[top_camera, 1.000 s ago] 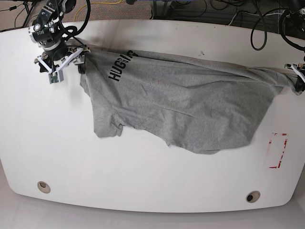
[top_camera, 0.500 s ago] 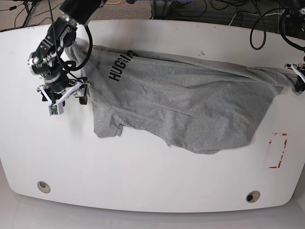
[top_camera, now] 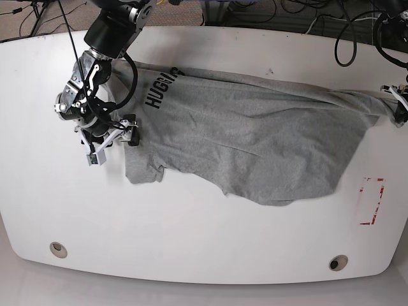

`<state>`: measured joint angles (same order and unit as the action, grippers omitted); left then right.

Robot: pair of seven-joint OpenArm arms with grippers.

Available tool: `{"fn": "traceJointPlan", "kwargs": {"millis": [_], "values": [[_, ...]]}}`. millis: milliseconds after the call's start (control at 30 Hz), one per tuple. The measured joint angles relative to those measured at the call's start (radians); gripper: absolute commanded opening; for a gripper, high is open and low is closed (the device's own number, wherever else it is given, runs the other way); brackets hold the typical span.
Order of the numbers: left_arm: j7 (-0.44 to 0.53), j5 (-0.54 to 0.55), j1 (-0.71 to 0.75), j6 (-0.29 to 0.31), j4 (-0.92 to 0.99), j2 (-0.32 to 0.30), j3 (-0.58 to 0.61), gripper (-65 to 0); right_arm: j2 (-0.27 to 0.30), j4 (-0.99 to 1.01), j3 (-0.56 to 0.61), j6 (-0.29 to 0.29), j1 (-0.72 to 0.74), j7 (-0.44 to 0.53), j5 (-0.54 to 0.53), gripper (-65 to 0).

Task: Layout the t-shirt on the table in an organized manner, then fold the t-shirt properly
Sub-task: 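Regrasp the shirt edge with the right gripper and pull it toward the robot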

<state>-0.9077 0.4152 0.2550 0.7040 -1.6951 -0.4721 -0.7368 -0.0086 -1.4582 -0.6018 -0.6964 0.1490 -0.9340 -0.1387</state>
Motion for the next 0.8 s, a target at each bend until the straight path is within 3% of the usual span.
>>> {"fn": "traceJointPlan", "kwargs": {"millis": [333,433,700,800], "values": [[0.0,0.0,0.0,0.0,0.0,0.0,0.001,-64.4,0.002,0.048,0.09,0.0,0.002,0.017,-0.011,-21.7],[0.0,0.0,0.0,0.0,0.0,-0.001,0.001,-64.4,-0.009,0.048,0.097,0.0,0.001,0.021,-0.01,-30.4],[0.0,0.0,0.0,0.0,0.0,0.0,0.001,-64.4,-0.019,0.053,0.097,0.0,-0.002,0.04,0.0,-65.0],[0.0,0.0,0.0,0.0,0.0,0.0,0.001,-64.4,-0.013,0.05,0.099,-0.001,-0.002,0.04,0.001,-64.7]]}}
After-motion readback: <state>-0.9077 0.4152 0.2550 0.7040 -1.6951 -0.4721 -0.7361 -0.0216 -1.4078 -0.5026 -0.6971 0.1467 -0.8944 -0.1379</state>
